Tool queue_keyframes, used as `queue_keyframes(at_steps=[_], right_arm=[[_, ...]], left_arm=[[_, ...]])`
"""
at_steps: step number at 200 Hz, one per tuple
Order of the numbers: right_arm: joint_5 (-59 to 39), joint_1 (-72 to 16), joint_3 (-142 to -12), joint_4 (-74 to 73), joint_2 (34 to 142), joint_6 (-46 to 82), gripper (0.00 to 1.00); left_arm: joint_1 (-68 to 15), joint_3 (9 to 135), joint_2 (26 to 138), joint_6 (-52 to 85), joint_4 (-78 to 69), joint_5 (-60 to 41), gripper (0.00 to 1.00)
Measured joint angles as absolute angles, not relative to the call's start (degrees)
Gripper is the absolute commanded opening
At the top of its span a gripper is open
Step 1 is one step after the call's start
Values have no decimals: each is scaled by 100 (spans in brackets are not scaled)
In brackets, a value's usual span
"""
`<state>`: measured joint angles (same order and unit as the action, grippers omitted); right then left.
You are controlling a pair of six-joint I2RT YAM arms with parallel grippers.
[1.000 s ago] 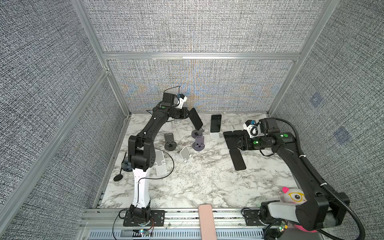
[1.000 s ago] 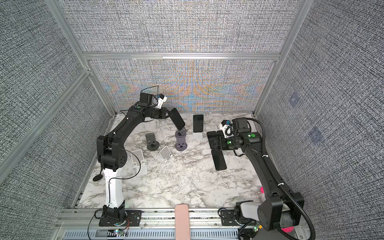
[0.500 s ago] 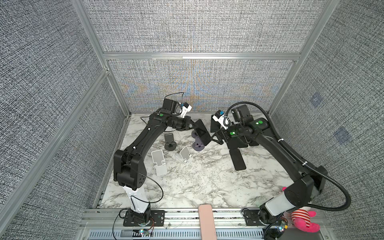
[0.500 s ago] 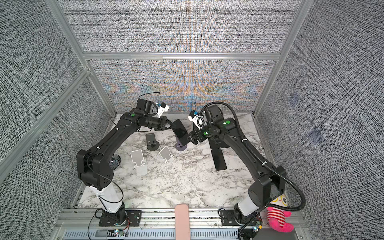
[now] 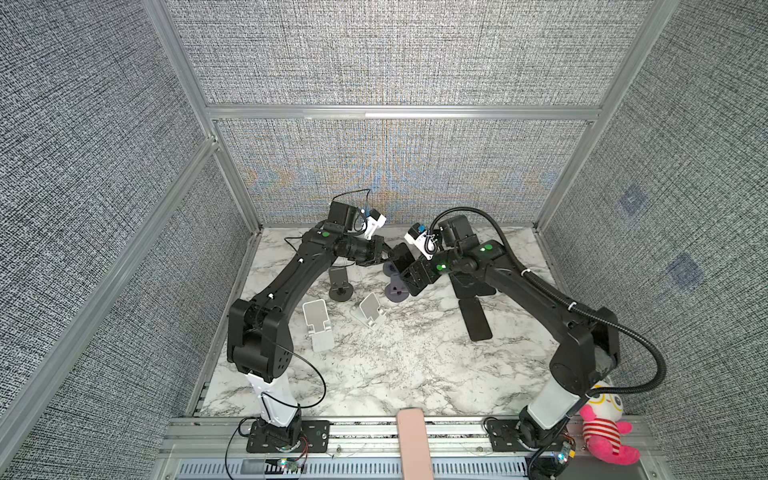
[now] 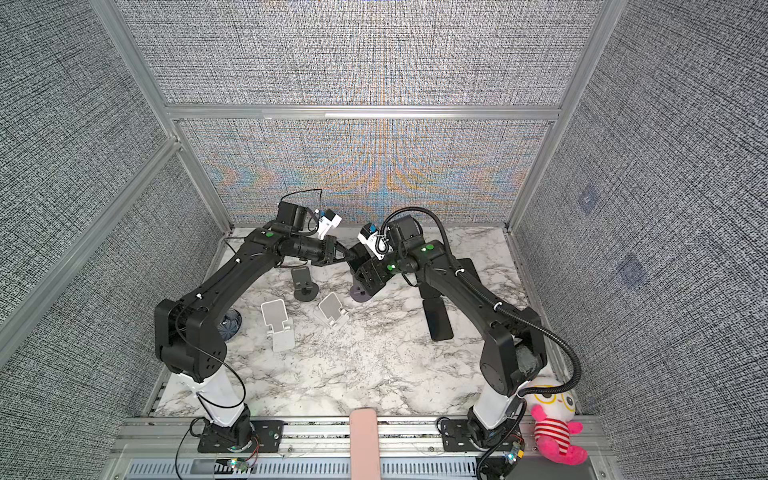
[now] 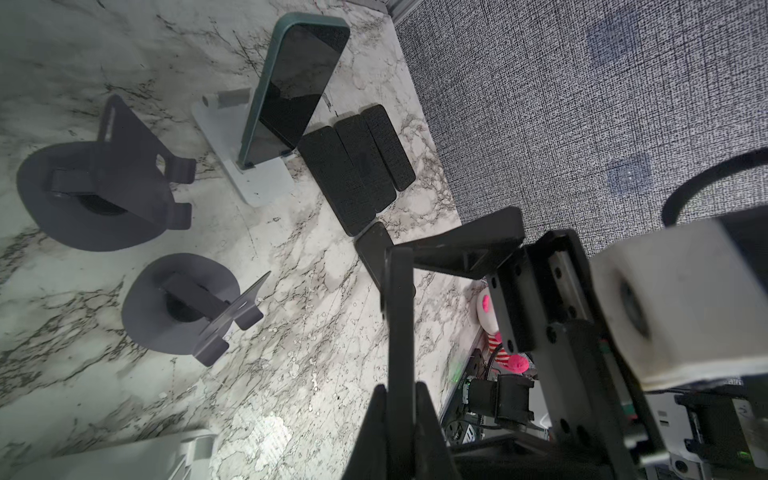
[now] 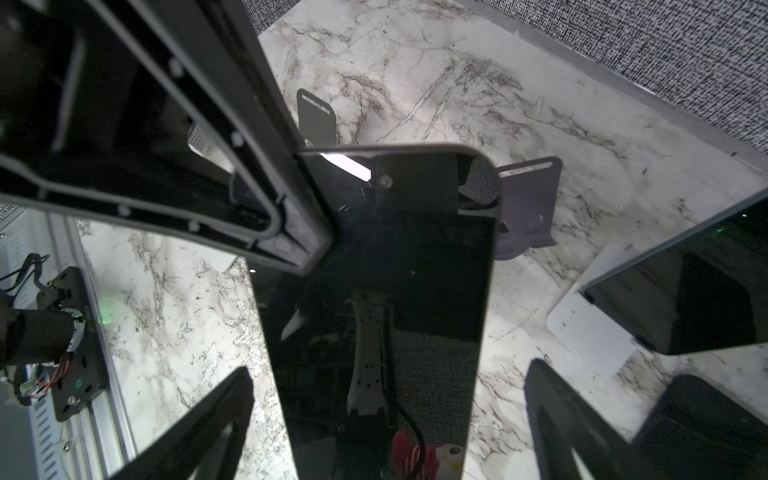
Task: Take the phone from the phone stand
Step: 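Close the right gripper on the phone held by the left gripper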
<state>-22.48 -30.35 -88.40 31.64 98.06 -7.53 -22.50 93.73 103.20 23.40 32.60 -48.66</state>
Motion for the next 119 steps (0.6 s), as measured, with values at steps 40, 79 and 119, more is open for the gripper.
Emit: queue_keyframes(at_steps=[40, 79, 119], right_arm=[[-2156, -3085, -8801, 2958, 9957, -668, 80], [-1839, -3186, -8715, 2810, 9968, -648, 70], [-1776, -3216, -8715, 2812, 9981, -670, 58]], left_arm=[[-2250, 9373, 10350, 2521, 3098, -4877, 0], [-2250, 9358, 10381, 2617, 3009, -4923, 0], [-2246, 9306, 10381, 2657, 2934, -4928, 0]])
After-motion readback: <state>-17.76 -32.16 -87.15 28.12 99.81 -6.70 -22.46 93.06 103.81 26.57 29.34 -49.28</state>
